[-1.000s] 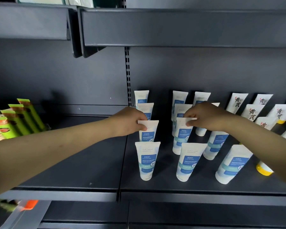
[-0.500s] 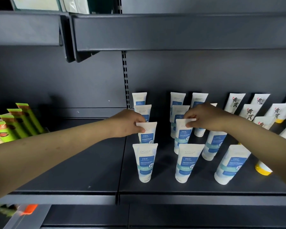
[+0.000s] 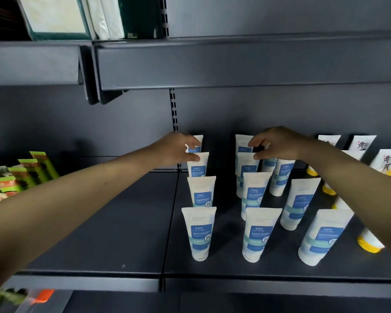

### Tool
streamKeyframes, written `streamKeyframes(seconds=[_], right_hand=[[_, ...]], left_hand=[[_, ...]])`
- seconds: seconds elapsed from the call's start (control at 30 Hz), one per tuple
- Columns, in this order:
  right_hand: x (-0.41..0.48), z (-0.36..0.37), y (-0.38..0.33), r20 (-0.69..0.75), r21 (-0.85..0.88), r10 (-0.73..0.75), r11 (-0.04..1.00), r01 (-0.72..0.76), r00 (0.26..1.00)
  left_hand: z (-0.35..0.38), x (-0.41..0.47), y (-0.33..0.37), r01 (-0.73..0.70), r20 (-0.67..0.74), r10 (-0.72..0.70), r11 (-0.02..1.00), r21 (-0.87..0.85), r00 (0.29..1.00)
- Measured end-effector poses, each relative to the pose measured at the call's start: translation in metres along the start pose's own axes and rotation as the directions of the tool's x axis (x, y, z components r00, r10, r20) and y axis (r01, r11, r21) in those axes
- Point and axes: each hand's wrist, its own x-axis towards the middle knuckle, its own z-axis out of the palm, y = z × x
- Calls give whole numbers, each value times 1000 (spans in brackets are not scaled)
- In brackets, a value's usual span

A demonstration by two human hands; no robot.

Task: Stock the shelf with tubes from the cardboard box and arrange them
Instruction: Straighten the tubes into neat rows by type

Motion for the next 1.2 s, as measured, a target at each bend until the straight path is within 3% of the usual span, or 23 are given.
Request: streamKeyframes(seconds=[0.1,0.2,0.33,0.5,0.73,1.2], right_hand=[[10,6,2,49,-79,11,997,-7,999],[14,5,2,75,-84,9,996,-2,997],[21,-8,6,-27,21,-1,1000,1,1000],[51,-15,18,-79,7,47,999,-47,996],[82,1,32,84,-111,88,991,-79,993],[97,12,45,50,-141,9,990,-2,999]], left_hand=[[8,5,-2,-10,58,6,997,78,998],[11,9,-3,-20,52,17,999,49,998],[2,20,-3,5,-43,-7,999,-32,999],[-8,51,-11,26,-155,-14,996,80,988],[6,84,-21,82,-49,-76,988,133,996],[23,100,-30,46,-51,-38,983,180,998]])
